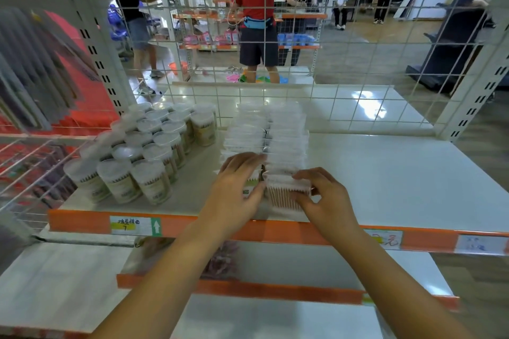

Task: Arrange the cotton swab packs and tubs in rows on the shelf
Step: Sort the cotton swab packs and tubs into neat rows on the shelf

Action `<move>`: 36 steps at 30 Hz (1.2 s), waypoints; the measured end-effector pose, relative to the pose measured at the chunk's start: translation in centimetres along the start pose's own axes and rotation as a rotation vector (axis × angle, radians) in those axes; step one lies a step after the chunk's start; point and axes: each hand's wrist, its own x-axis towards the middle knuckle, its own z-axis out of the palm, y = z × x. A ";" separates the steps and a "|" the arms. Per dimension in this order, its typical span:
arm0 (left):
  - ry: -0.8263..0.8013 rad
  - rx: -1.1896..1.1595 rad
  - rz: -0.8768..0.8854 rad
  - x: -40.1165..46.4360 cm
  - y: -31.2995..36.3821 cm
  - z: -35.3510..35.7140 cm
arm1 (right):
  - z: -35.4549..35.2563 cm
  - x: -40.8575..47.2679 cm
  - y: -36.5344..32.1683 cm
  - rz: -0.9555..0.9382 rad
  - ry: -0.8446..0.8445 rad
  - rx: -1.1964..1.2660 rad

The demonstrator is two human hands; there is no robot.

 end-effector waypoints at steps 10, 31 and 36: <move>-0.059 -0.654 -0.308 0.4 1.9 -0.8 | -2.2 0.9 -4.3 0.146 0.089 0.503; -0.115 -0.978 -0.451 0.2 2.3 -0.2 | -2.5 0.4 -4.3 0.065 0.283 0.304; -0.058 -1.001 -0.450 0.0 2.6 -0.2 | -2.4 0.0 -4.2 0.022 0.233 0.318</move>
